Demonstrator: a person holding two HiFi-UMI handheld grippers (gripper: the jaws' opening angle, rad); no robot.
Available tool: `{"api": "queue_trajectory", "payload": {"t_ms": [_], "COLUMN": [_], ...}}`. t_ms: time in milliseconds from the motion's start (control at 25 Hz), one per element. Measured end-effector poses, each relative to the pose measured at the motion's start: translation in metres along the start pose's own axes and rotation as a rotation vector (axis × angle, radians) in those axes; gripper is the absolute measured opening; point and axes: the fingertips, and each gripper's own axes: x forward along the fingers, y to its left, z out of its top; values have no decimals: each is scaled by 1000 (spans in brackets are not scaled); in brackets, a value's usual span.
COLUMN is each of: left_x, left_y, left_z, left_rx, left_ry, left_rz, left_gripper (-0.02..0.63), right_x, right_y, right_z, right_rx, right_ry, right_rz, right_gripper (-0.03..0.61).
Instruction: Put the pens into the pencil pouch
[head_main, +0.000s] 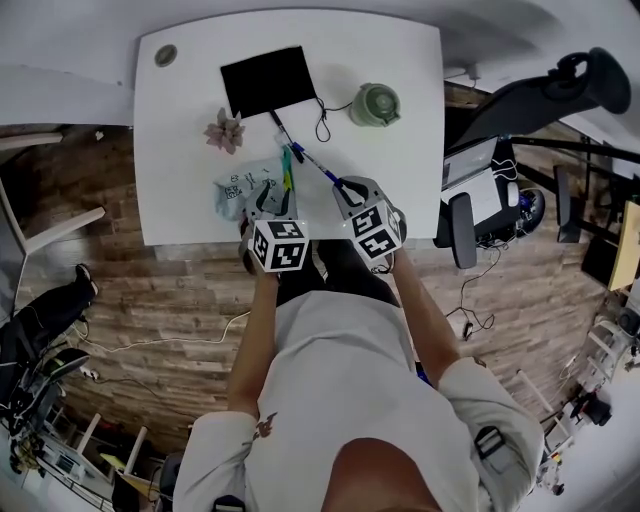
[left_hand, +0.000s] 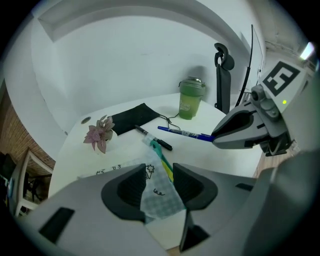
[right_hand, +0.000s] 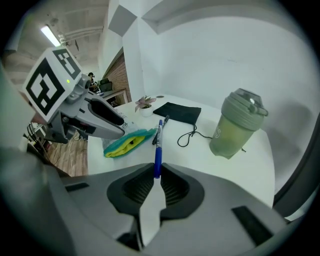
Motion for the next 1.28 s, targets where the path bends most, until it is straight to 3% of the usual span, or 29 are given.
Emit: {"api": "queue_trajectory", "payload": {"t_ms": [200, 320, 800, 1280], "left_x": [10, 13, -11, -19], "left_y": [4, 9, 11, 14], "left_z": [-12, -18, -8, -4], "left_rx": [34, 51, -77, -100], "left_ry": [79, 102, 9, -18], "left_rz": [73, 114, 27, 3], "left_gripper": [157, 6, -3, -3], "right_x": [-7, -10, -25, -21], "right_y": [0, -1, 15, 38], "right_z": [-4, -6, -9, -21], "right_rx": [-9, -16, -192, -394], "right_ry": [-1, 1, 49, 153], "right_rz": [5, 5, 45, 112], "right_gripper": [43, 43, 43, 41]}}
